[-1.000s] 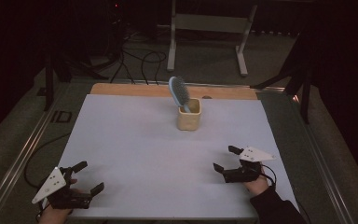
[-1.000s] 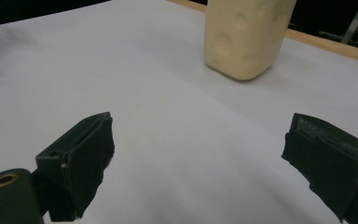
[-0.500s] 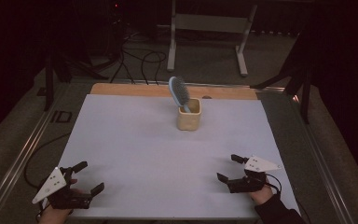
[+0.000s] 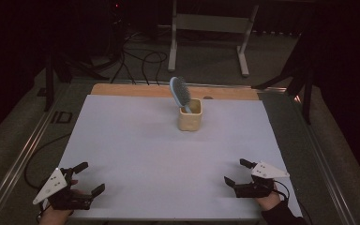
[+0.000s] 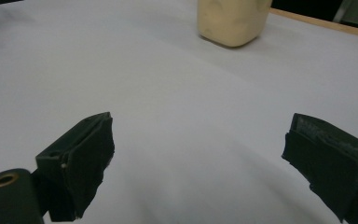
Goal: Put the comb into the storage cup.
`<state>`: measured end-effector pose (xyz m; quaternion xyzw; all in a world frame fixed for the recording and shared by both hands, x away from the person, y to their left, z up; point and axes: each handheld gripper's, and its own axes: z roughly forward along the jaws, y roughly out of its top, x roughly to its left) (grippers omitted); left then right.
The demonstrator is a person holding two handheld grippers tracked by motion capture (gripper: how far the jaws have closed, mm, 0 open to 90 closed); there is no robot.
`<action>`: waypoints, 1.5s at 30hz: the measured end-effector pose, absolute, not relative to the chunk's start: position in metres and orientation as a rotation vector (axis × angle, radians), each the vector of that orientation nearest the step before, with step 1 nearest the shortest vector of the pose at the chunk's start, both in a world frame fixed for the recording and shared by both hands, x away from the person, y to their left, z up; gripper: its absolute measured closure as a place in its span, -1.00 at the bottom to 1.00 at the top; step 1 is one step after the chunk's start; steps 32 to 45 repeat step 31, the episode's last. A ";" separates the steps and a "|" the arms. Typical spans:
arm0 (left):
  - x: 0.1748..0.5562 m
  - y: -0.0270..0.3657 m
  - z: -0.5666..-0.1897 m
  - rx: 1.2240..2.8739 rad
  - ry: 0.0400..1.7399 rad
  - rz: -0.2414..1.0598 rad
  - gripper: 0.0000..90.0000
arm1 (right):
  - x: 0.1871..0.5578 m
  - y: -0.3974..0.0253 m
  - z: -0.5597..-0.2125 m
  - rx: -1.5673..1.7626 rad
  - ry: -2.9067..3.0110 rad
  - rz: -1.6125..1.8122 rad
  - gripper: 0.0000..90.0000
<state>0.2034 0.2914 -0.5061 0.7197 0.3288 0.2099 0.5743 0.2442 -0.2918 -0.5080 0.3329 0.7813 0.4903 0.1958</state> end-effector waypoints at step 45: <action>0.204 0.290 -0.506 1.689 0.771 0.492 -1.00 | 0.252 -0.296 -0.509 1.039 2.128 1.331 -0.83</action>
